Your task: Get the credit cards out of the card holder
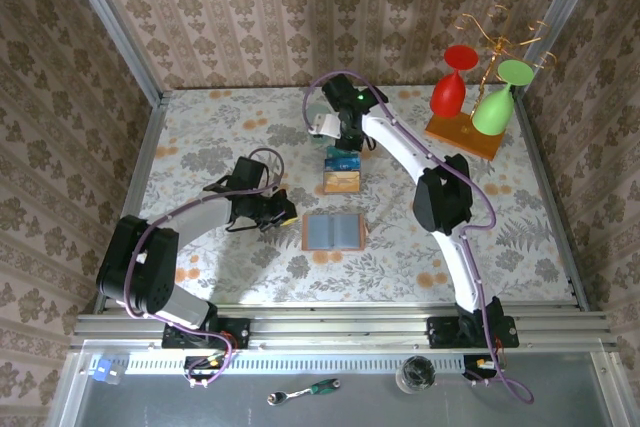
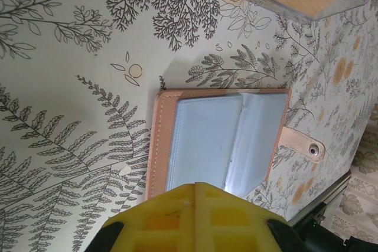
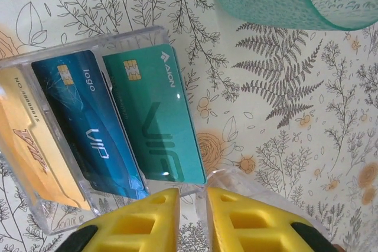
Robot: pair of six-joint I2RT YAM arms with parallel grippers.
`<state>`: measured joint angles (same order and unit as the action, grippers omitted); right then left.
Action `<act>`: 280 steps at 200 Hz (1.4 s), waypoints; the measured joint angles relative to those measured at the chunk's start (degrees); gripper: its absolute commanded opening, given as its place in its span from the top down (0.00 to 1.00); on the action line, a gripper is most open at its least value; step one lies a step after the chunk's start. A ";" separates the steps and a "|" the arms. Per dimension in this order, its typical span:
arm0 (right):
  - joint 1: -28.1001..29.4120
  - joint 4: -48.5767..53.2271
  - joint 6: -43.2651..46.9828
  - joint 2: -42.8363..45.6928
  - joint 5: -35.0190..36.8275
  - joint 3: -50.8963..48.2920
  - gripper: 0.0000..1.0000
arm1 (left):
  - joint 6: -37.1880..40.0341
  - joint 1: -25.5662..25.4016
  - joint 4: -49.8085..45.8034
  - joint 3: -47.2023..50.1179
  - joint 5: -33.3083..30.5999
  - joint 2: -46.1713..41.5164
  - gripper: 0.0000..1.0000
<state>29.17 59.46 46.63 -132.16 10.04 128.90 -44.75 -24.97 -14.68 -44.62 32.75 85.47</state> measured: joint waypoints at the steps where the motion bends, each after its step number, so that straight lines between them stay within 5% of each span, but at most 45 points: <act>1: 0.00 -0.07 -0.20 0.17 0.00 -0.20 0.78 | 0.00 0.00 0.00 0.00 0.00 0.00 1.00; 98: 1.25 -12.83 -24.87 17.16 -8.92 -24.79 0.75 | -0.02 -0.42 3.10 0.90 0.68 2.40 1.00; 130: 1.88 -19.87 -35.87 23.39 -12.04 -36.41 0.67 | 0.24 -0.55 3.72 0.94 0.37 3.45 1.00; 213: 0.24 -33.83 -47.91 38.21 -4.83 -62.05 0.34 | 13.25 3.26 -5.49 -1.62 -19.65 -2.23 0.30; 227: -1.09 -35.93 -48.50 40.22 -2.95 -65.31 0.21 | 15.54 4.90 -6.73 -1.66 -23.41 -4.28 0.01; 248: -3.48 -38.80 -49.31 43.19 -0.02 -69.94 0.00 | 18.16 7.74 -7.96 -1.79 -28.02 -6.19 0.00; 280: -7.54 -43.34 -49.66 46.82 4.13 -75.34 0.00 | 21.92 11.89 -8.87 -2.03 -35.26 -7.37 0.00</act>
<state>21.63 16.12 -3.03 -85.34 14.17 53.56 -22.83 -13.08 -23.55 -46.65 -2.50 78.11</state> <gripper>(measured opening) 0.999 0.999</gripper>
